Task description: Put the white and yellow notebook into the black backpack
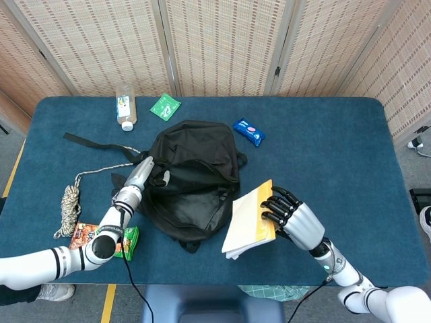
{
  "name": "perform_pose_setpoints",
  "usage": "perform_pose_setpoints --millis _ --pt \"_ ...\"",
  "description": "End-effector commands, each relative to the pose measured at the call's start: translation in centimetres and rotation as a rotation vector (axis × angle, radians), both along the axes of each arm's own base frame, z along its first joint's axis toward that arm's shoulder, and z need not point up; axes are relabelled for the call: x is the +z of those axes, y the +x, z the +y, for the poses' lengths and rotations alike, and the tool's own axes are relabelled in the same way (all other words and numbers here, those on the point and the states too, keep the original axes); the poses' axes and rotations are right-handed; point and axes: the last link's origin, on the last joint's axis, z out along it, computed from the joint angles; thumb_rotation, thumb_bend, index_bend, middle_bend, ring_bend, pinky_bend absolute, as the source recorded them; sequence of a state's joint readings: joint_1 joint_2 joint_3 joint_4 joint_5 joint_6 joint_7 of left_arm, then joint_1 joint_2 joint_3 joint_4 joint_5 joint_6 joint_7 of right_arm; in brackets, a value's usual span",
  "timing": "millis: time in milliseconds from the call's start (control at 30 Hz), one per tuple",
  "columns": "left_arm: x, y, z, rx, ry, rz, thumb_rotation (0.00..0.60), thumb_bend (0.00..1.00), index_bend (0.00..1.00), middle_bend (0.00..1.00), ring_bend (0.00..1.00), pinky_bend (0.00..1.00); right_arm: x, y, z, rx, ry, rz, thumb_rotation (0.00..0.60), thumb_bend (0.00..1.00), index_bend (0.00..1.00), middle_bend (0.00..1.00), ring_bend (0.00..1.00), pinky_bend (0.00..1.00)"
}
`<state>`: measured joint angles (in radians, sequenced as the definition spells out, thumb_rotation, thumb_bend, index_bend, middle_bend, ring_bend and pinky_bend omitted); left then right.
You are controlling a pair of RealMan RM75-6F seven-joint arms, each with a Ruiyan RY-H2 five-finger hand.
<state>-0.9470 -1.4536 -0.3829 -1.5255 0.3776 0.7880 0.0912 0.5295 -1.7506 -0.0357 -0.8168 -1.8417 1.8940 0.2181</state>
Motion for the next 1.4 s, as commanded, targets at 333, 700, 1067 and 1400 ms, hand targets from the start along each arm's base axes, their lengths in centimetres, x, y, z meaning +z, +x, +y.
perform_pose_setpoints --millis 333,700,1067,1400 --pt "1.0 0.9 0.2 0.027 -0.011 -0.019 0.600 0.65 0.60 0.32 0.26 0.03 -1.1 8.1 -1.4 0.096 0.043 -0.148 0.600 0.45 0.78 0.48 0.42 0.28" --pt "1.8 1.2 0.4 0.036 -0.029 -0.053 0.600 0.65 0.60 0.32 0.26 0.03 -8.3 12.4 -3.5 0.090 0.158 -0.092 0.600 0.45 0.78 0.48 0.43 0.29" --pt "3.3 1.2 0.1 0.026 -0.039 -0.106 0.600 0.65 0.60 0.32 0.26 0.03 -12.2 9.7 -4.0 0.050 0.196 0.091 0.600 0.45 0.80 0.50 0.45 0.30" --pt "4.5 0.9 -0.7 0.013 -0.075 -0.162 0.600 0.65 0.60 0.32 0.26 0.04 -12.5 6.9 -4.3 -0.008 0.180 0.190 0.600 0.45 0.80 0.50 0.45 0.30"
